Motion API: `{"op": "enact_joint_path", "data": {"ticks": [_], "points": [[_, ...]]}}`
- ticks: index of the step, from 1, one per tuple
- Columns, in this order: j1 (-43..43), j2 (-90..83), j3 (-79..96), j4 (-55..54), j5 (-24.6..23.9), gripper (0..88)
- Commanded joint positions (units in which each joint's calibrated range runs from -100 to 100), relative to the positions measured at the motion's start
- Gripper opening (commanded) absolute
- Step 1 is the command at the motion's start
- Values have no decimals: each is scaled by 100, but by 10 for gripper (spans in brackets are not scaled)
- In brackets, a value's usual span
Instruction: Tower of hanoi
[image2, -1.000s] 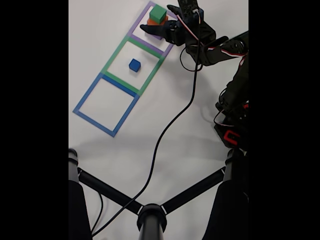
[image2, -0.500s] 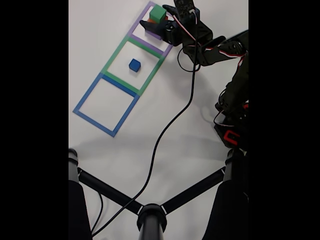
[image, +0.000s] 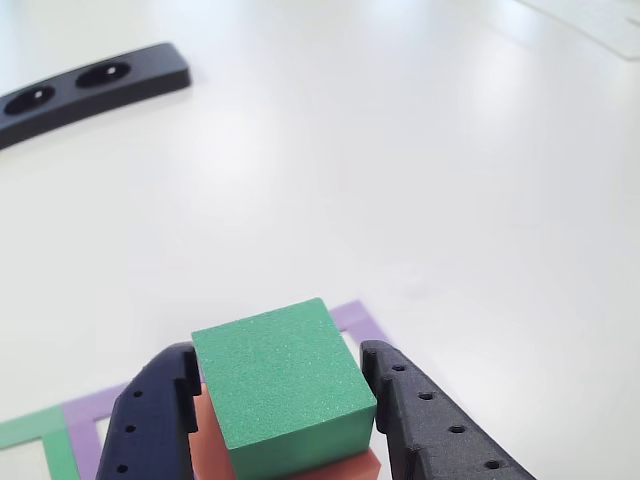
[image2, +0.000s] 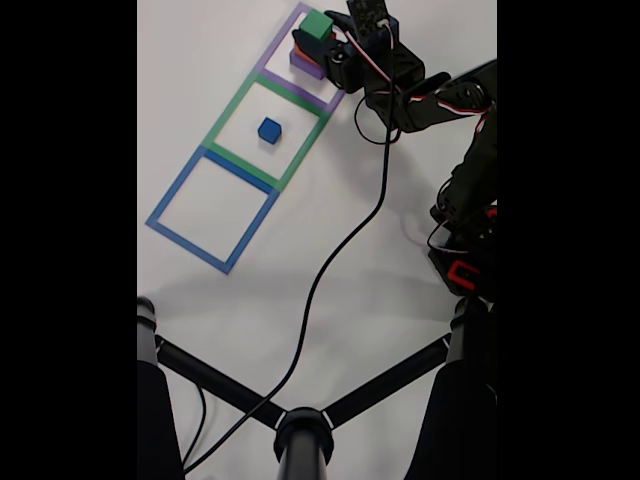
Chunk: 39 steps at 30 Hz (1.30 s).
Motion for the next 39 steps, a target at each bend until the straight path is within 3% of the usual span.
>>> {"op": "enact_joint_path", "data": {"ticks": [1, 12, 19, 29, 39], "points": [[-58, -12, -91, -161, 0, 108], [-81, -236, -82, -32, 0, 60], [-249, -1470, -136, 1271, 0, 55], [-424, -3882, -1754, 5869, 0, 49], [-653, -4972, -4062, 10061, 0, 49]]}}
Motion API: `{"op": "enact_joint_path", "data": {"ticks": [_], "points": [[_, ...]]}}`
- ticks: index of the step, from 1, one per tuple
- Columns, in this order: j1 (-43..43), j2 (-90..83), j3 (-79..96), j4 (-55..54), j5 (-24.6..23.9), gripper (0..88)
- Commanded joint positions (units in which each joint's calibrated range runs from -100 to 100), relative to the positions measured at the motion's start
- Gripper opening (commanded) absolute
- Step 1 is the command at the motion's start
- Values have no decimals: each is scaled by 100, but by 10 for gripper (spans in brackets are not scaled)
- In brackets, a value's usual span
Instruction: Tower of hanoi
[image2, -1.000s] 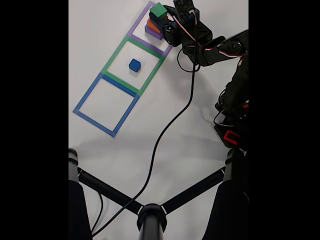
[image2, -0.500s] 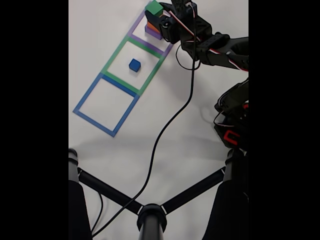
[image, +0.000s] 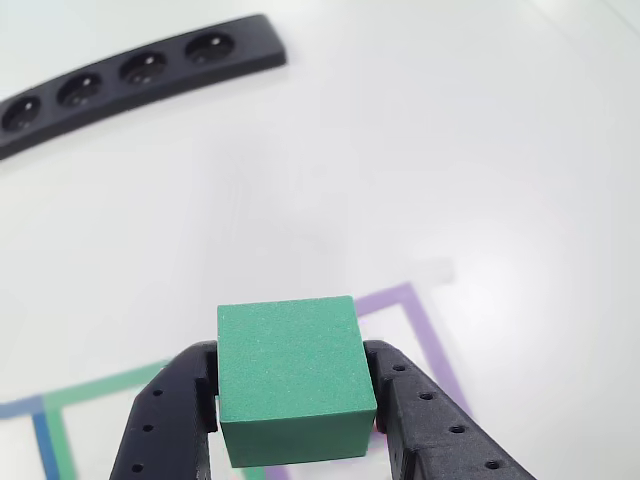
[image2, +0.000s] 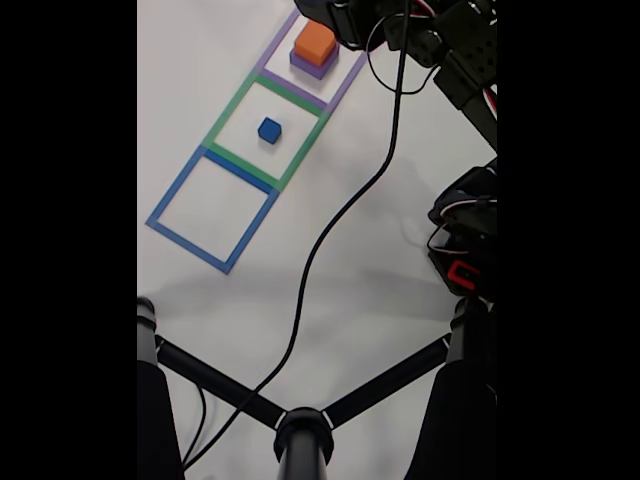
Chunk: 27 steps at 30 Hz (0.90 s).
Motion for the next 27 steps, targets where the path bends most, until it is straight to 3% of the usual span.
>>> {"op": "enact_joint_path", "data": {"ticks": [1, 8, 27], "points": [[-165, -511, -1233, 1701, 0, 49], [-760, -920, -2060, 3012, 0, 47], [-3009, -1665, -1697, 3449, 0, 50]]}}
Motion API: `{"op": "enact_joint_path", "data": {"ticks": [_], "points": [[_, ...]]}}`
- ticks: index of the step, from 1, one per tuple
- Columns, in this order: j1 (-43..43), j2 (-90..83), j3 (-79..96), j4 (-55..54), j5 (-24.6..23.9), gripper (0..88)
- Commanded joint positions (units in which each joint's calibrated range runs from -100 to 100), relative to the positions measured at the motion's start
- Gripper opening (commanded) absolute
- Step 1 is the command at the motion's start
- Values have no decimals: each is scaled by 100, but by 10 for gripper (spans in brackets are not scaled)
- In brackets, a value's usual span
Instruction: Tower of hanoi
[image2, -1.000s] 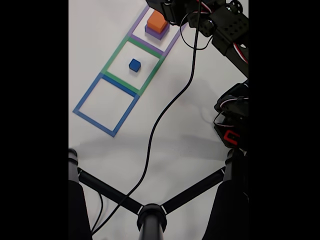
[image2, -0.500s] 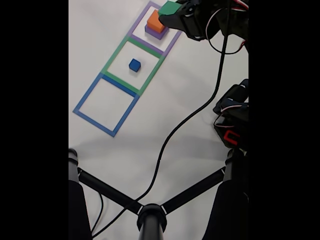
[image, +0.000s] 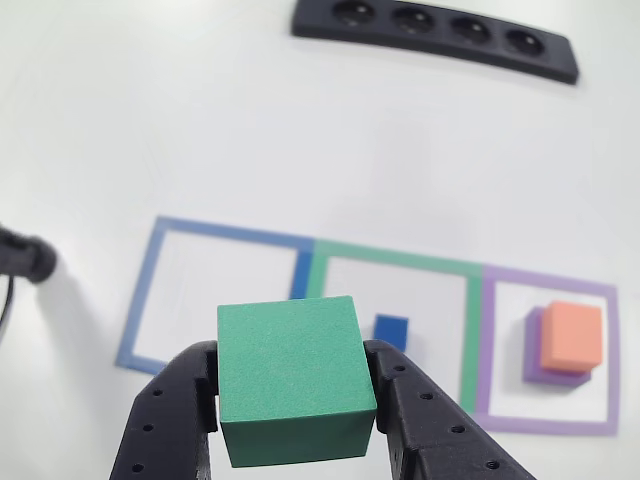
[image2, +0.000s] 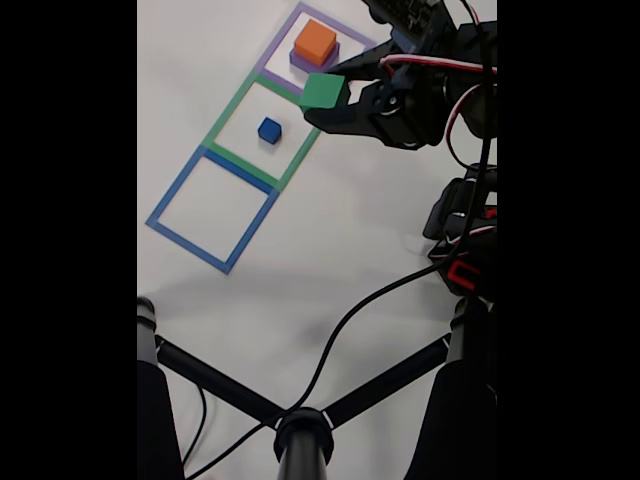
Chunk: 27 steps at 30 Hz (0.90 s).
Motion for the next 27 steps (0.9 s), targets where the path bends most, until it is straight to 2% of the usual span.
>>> {"op": "enact_joint_path", "data": {"ticks": [1, 6, 17, 22, 27], "points": [[-337, -62, 91, -18, 20, 50], [-390, -46, 1091, -803, 20, 56], [-482, 579, 4453, -4996, 20, 56], [-657, 1565, 5180, -7011, 20, 62], [-848, 2526, 5443, -8517, 20, 63]]}}
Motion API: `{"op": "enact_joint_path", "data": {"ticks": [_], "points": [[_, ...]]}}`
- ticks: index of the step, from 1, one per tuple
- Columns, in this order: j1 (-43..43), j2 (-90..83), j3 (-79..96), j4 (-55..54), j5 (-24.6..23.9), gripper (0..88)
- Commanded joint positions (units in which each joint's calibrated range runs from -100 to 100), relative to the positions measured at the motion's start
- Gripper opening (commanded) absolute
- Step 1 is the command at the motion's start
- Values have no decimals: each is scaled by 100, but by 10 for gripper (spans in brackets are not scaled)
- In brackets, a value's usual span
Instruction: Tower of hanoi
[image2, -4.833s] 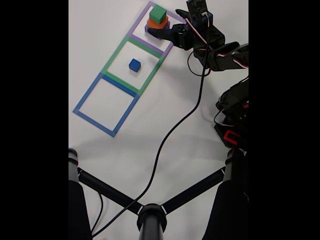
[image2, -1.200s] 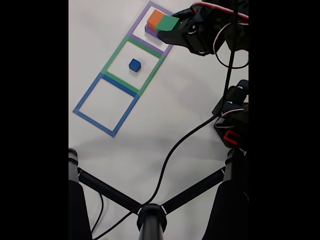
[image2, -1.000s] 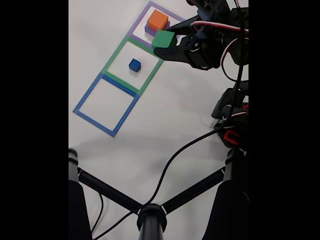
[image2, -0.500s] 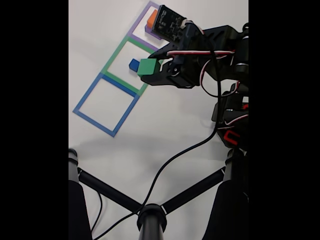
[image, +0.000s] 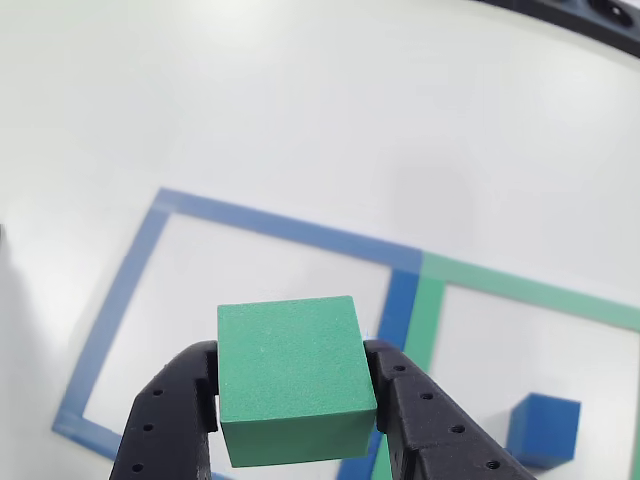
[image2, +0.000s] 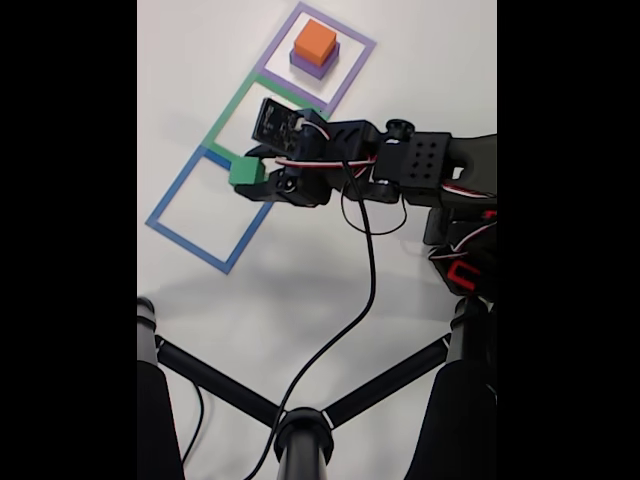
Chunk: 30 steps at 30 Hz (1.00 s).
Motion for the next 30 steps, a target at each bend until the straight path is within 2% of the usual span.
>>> {"op": "enact_joint_path", "data": {"ticks": [1, 9, 15, 30], "points": [[-206, 692, 66, -1416, 59, 64], [-351, 2439, 184, -3626, 59, 64], [-389, 3513, 2, -4654, 59, 69], [-442, 5099, -752, -5860, 59, 74]]}}
